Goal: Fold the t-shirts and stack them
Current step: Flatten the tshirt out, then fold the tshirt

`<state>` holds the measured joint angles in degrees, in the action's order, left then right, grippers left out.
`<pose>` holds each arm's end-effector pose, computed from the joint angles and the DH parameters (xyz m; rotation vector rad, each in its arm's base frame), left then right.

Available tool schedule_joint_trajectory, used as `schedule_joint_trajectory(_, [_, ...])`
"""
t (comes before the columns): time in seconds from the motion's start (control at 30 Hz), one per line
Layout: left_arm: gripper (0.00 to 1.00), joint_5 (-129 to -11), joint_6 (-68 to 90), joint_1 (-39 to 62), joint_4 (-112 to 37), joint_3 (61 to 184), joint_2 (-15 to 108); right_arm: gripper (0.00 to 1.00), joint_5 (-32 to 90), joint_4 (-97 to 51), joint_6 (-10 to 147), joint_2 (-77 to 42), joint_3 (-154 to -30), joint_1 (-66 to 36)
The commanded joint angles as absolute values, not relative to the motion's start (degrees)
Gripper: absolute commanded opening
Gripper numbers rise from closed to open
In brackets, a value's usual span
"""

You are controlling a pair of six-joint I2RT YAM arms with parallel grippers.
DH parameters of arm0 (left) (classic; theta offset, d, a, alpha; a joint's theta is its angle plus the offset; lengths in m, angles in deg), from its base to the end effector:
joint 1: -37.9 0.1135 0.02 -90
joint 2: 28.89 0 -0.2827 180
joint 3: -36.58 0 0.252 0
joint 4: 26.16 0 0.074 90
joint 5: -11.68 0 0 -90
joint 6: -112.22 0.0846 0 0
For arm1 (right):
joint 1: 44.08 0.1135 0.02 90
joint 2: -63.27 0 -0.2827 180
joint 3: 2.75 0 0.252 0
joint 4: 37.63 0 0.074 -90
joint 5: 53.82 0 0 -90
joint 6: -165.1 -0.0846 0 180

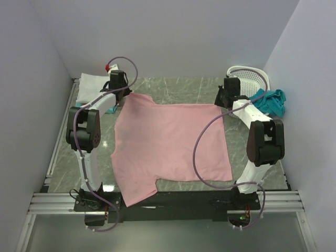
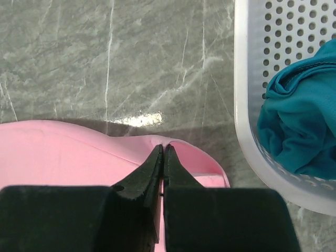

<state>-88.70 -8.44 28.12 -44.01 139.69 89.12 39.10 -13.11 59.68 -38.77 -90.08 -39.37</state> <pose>0.5234 -0.0748 0.2132 -0.4915 2.0827 -0.2210 0.4443 0.0323 0.2258 0.2379 2.2451 0.1306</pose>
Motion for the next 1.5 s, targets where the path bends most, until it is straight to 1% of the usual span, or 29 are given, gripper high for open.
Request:
schedule_joint_trajectory(0.0, [0.0, -88.52, -8.8, 27.97, -41.44, 136.24, 84.58, 0.0, 39.34, -12.78, 60.95, -38.51, -92.2, -39.68])
schedule_joint_trajectory(0.2, [0.01, -87.11, -10.39, 27.27, -36.87, 122.7, 73.88, 0.0, 38.82, -11.02, 61.04, -34.12, -89.13, -39.77])
schedule_joint_trajectory(0.37, [0.01, -88.77, -11.53, 25.6, -35.8, 112.69, 66.04, 0.0, 38.73, -9.27, 61.21, -29.2, -85.18, -39.77])
schedule_joint_trajectory(0.57, [0.01, -92.81, -16.53, 23.93, -39.75, 106.17, 57.08, 0.0, 39.97, -7.24, 61.3, -25.59, -82.7, -39.86])
schedule_joint_trajectory(0.7, [0.01, -99.3, -22.33, 21.65, -48.88, 104.06, 52.76, 0.0, 41.01, -5.49, 61.56, -24.36, -83.49, -39.94])
schedule_joint_trajectory(0.8, [0.01, -101.96, -27.34, 21.38, -54.84, 103.18, 50.13, 0.0, 41.37, -3.82, 61.83, -23.92, -84.81, -40.56])
schedule_joint_trajectory(1.0, [0.01, -100.39, -32.18, 20.85, -60.58, 101.77, 46.17, 0.0, 40.93, -0.74, 63.84, -23.39, -86.57, -41.61])
schedule_joint_trajectory(1.17, [0.01, -102.23, -36.13, 18.39, -67.87, 101.59, 42.92, 0.0, 38.73, 0.76, 65.77, -22.86, -86.48, -41.7])
schedule_joint_trajectory(1.47, [0.01, -104.43, -44.13, 12.94, -76.75, 99.31, 37.03, 0.0, 38.29, 0.93, 66.66, -23.22, -86.75, -41.61])
